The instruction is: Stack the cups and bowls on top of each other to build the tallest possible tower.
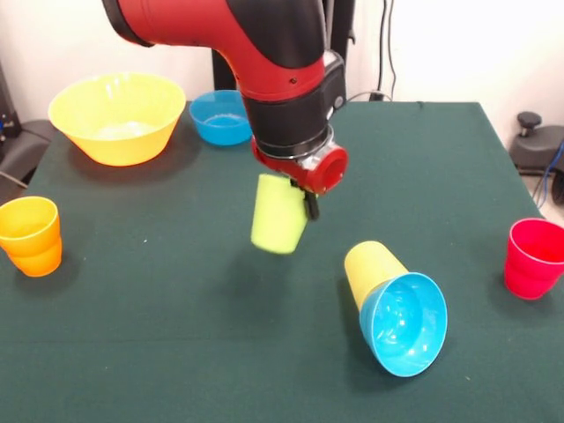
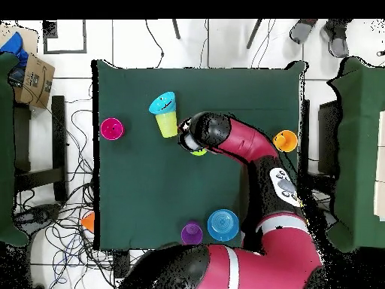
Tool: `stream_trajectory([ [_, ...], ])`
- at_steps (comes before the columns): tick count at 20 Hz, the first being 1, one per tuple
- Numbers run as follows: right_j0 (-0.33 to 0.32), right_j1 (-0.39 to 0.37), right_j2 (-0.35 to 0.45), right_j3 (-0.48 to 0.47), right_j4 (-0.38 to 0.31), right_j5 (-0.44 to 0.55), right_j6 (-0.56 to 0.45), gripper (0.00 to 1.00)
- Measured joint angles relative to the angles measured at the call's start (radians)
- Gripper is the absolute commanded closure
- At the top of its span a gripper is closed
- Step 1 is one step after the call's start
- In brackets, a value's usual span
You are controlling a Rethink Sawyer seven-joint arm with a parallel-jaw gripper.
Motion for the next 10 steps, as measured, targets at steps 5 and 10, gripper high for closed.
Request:
stream_trajectory([
  [5, -0.009, 0.002, 0.0, 0.0, 0.044, 0.101, 0.0, 1.0],
  [10, -0.022, 0.029, 0.001, -0.007, 0.088, 0.15, 0.0, 1.0],
])
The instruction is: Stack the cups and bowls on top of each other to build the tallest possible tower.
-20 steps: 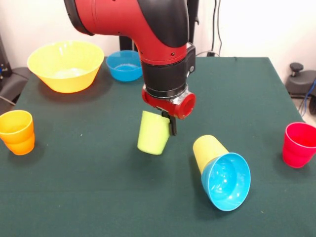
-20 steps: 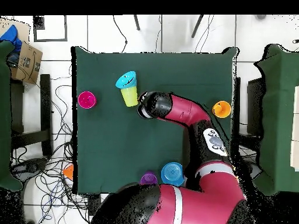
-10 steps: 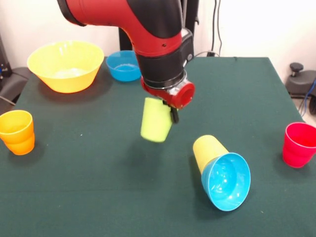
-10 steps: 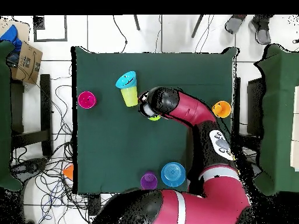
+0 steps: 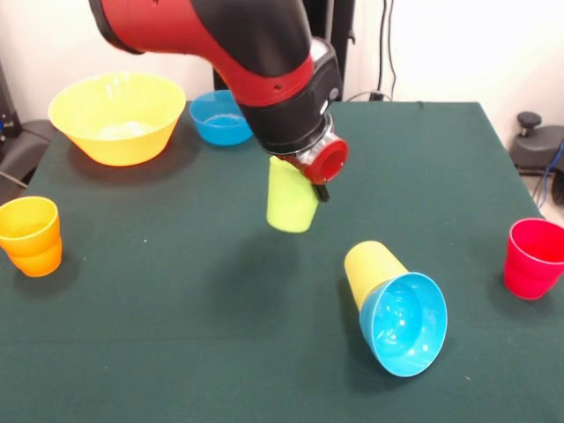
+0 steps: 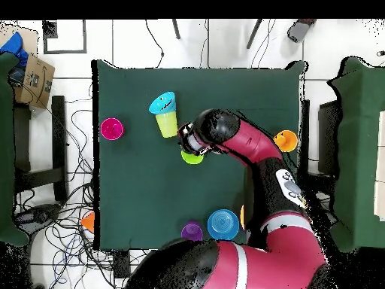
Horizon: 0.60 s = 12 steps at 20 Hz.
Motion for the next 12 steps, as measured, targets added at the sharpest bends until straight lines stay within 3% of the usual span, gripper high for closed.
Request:
stream_trajectory([
  [8, 0.008, 0.118, -0.023, -0.072, 0.03, 0.024, 0.0, 1.0],
  [12, 0.022, 0.134, -0.035, -0.1, 0.046, 0.026, 0.0, 1.0],
])
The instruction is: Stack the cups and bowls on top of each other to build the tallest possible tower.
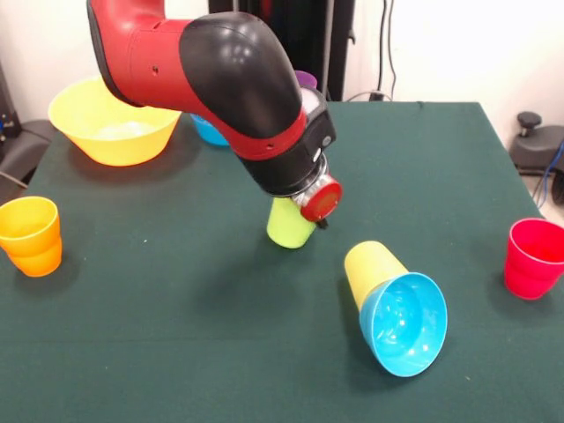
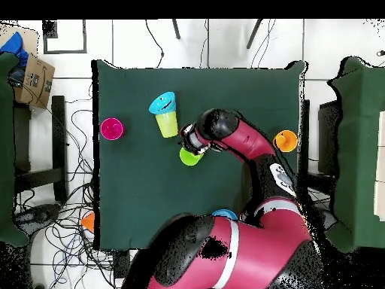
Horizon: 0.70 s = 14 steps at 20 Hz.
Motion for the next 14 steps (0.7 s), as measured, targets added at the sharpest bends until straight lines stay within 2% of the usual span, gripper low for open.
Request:
stream_trajectory([
  [14, 0.054, 0.022, -0.062, -0.056, 0.027, 0.023, 0.0, 1.0],
])
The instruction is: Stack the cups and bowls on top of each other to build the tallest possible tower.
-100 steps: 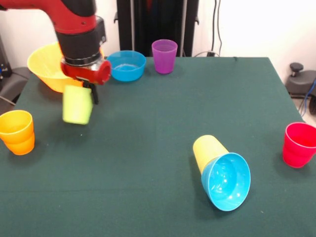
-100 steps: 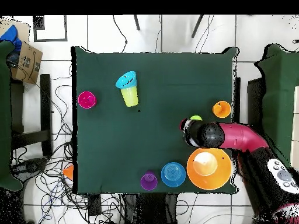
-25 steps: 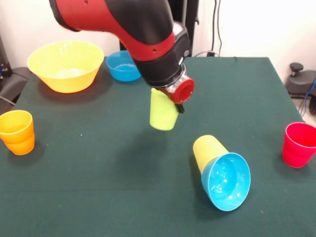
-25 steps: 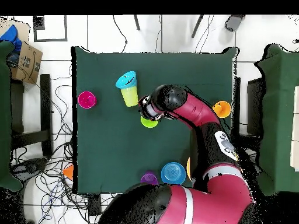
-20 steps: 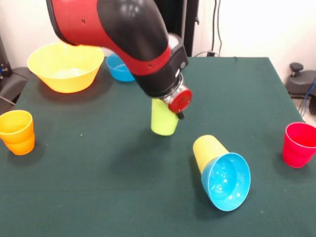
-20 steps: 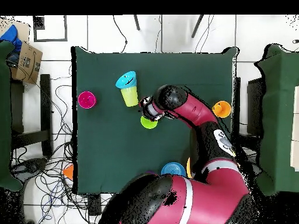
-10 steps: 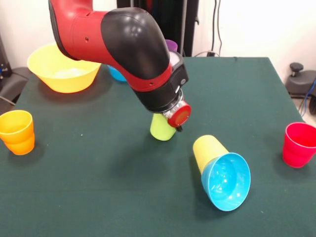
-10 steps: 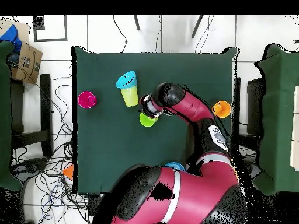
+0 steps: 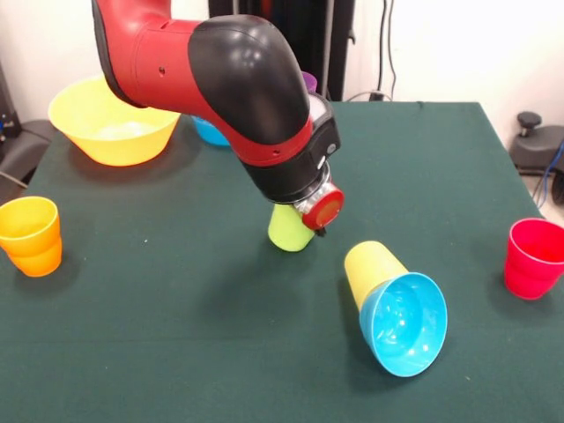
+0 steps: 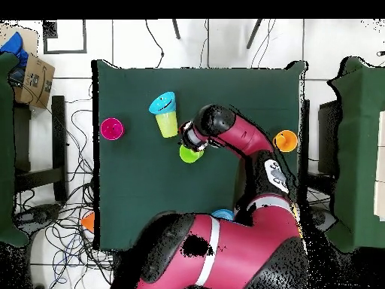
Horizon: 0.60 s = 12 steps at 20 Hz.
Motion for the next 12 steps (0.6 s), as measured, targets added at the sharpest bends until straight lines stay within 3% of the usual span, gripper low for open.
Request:
stream_trajectory([
  [12, 0.016, 0.039, -0.03, -0.081, 0.003, 0.099, 0.0, 1.0],
])
